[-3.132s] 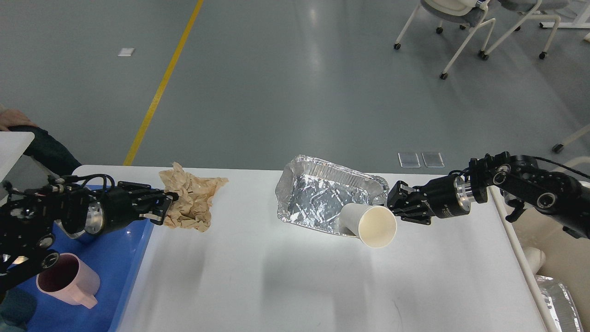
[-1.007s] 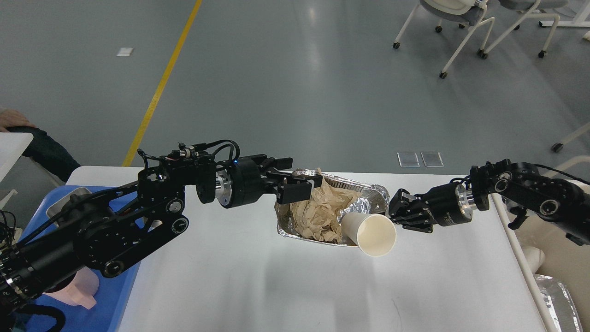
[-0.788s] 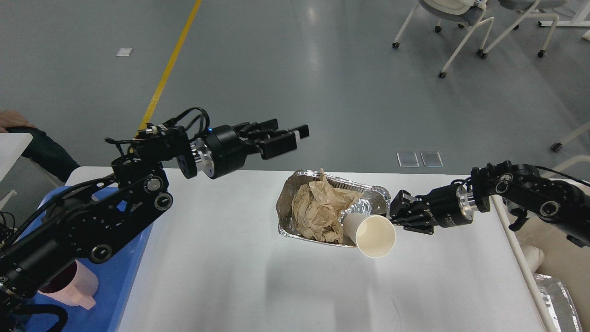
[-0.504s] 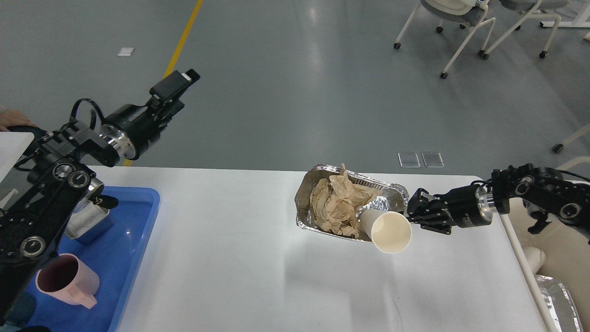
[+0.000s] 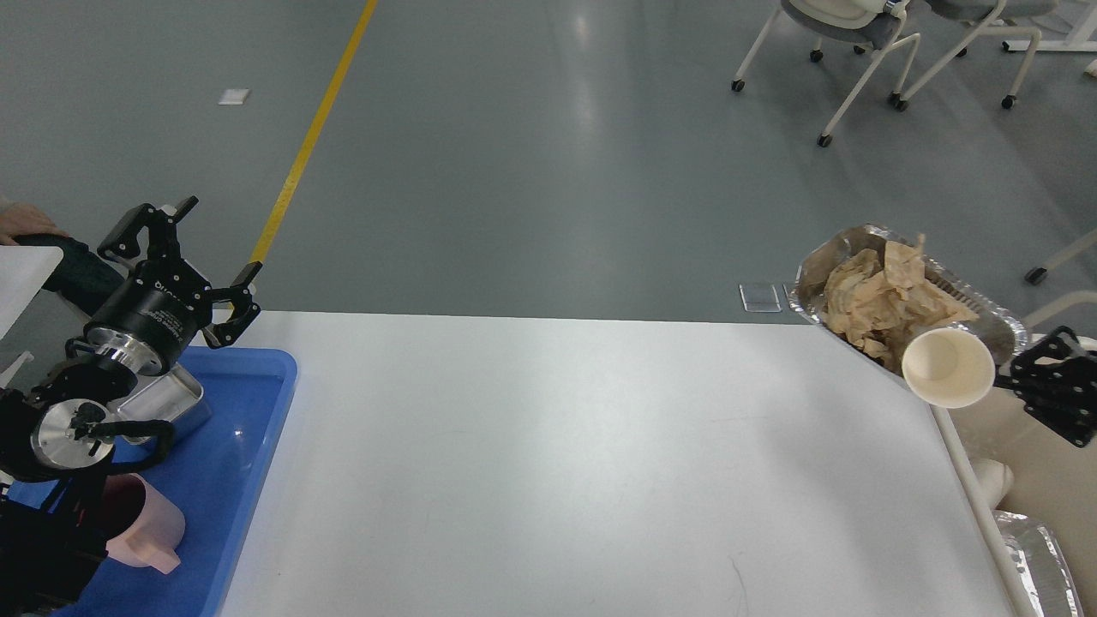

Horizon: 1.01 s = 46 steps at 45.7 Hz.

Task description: Tidy desktop

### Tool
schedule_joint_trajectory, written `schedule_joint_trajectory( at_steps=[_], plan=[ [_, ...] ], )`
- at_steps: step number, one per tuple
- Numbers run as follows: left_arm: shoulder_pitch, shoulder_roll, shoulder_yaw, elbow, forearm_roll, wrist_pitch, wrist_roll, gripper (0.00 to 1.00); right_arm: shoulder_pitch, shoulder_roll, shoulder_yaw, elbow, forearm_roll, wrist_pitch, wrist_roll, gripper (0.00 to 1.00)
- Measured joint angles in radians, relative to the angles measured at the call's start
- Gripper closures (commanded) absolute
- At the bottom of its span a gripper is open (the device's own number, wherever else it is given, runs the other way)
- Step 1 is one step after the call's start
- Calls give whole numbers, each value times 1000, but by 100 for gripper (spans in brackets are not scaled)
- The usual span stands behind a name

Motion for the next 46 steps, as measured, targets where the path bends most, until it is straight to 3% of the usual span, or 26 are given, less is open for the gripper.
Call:
schedule_joint_trajectory(
  at_steps=[8, 12, 17, 24, 33, 46],
  plan=[
    [3, -93, -25, 26, -8, -1, -34, 3, -129, -67, 1, -78, 174, 4, 3, 100],
    [11, -115, -25, 31, -7, -1, -35, 3, -185, -84, 1, -113, 231, 5, 3, 92],
    [19, -120, -22, 33, -6, -1, -36, 3, -244, -84, 2, -181, 303, 4, 3, 66],
    [32, -108, -22, 33, -6, -1, -35, 3, -289, -68, 3, -220, 347, -32, 1, 2],
    [52, -103, -25, 33, -6, -1, -34, 3, -316, -4, 4, -304, 427, -168, -5, 0],
    [56, -103, -27, 33, -6, 8, -33, 3, -302, 109, 37, -464, 437, -210, 0, 0]
  ],
)
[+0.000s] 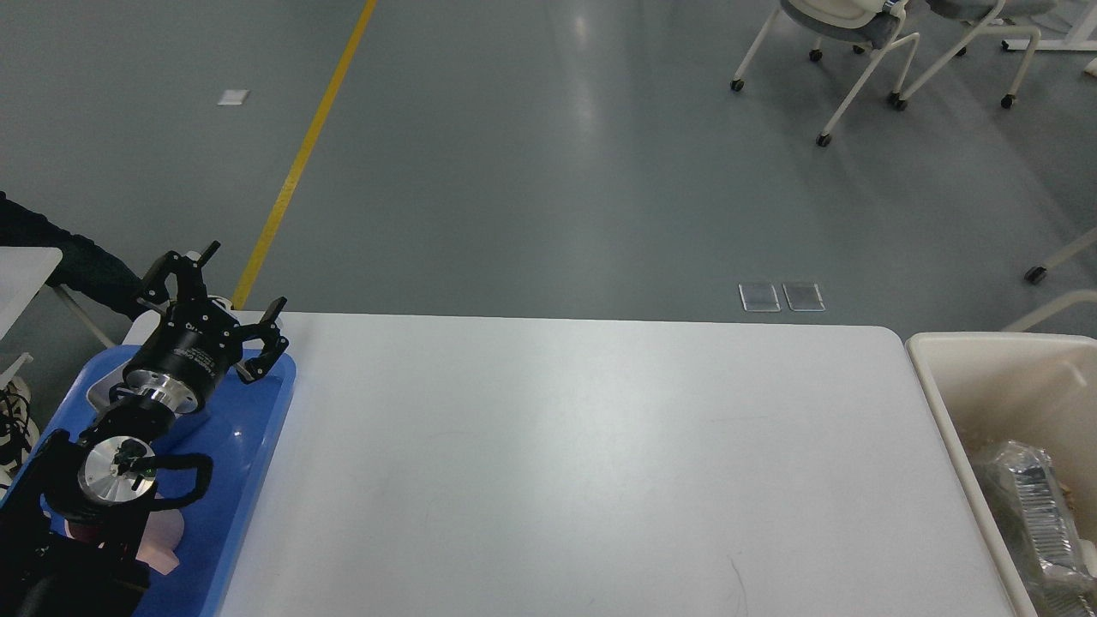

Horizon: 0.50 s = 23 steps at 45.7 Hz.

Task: Tidy desktop
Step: 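Release the foil tray into the bin and raise the right gripper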

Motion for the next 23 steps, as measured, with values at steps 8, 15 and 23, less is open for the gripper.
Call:
schedule_joint_trajectory(
  at_steps=[8, 15, 23],
  plan=[
    [-1, 5, -4, 0, 3, 7, 2, 3, 41, 114, 18, -74, 0, -39, 7, 0],
    [5, 31, -10, 0, 4, 8, 2, 3, 77, 205, 19, -167, 2, -161, 12, 0],
    [18, 47, -29, 0, 5, 10, 1, 3, 166, 342, 14, -203, -6, -242, 4, 0]
  ],
)
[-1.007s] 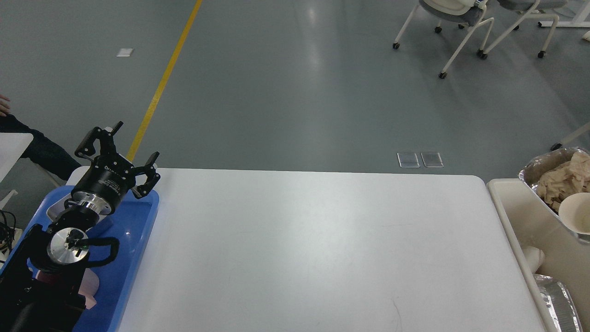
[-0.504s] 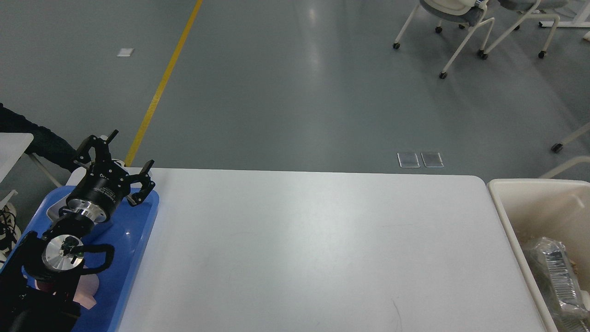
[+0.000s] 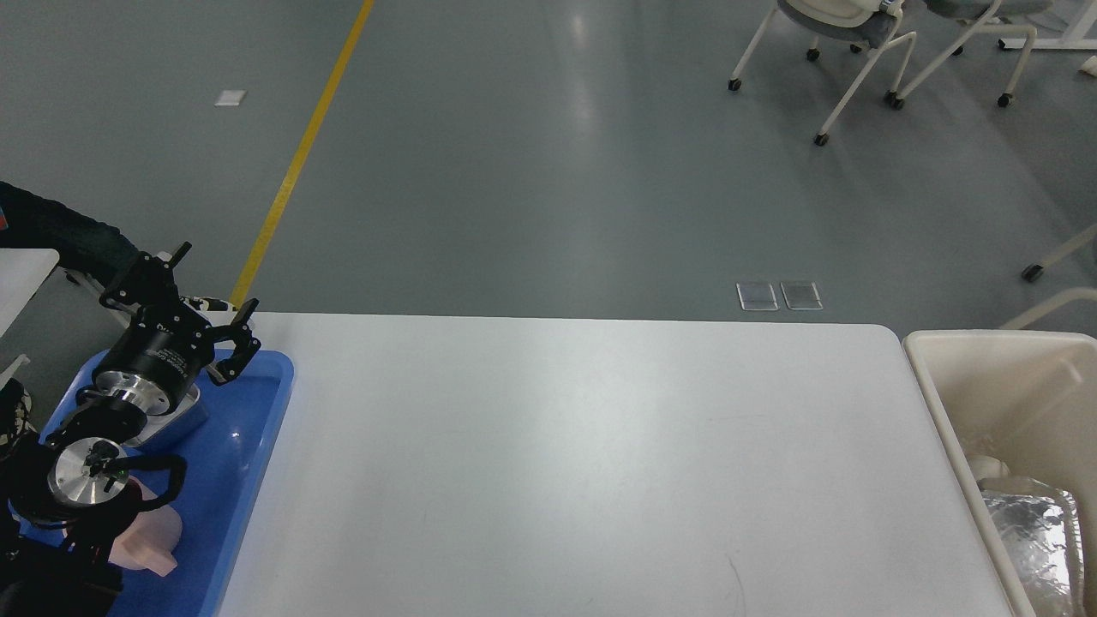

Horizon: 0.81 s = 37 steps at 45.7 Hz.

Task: Tidy desktop
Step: 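Release the foil tray into the bin and raise the right gripper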

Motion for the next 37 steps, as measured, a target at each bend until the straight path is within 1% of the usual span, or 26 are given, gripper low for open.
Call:
schedule_joint_trajectory(
  at_steps=[5, 9, 16, 19, 20, 23, 25, 28, 32, 35, 37],
  plan=[
    [14, 2, -10, 0, 0, 0, 0, 3, 73, 90, 26, 1, 21, 2, -6, 0],
    [22, 5, -16, -1, 0, 0, 0, 3, 105, 149, 111, 5, 64, 27, -10, 0],
    [31, 7, -24, -2, 0, 0, -1, 3, 136, 224, 412, 35, 171, 149, -38, 0],
    [39, 7, -36, -6, 0, -1, -2, 3, 137, 247, 534, 62, 191, 178, -46, 0],
    [46, 5, -46, -11, -1, -1, -2, 3, 132, 256, 606, 88, 197, 189, -48, 0],
    [54, 1, -57, -19, -2, -2, -2, 3, 112, 260, 684, 143, 200, 202, -49, 0],
    [63, -1, -62, -27, -3, -2, -2, 3, 84, 260, 731, 203, 201, 214, -49, 0],
    [77, -3, -66, -43, -3, -3, -2, 3, 10, 253, 803, 347, 205, 225, -49, 0],
    [109, -3, -82, -81, -4, -6, -2, 3, -126, 215, 897, 623, 212, 219, -49, 0],
    [139, -4, -103, -124, -4, -9, -2, 3, -233, 188, 967, 835, 212, 191, -48, 0],
    [161, -7, -115, -157, -5, -10, -2, 3, -296, 178, 1011, 945, 211, 168, -47, 0]
  ],
)
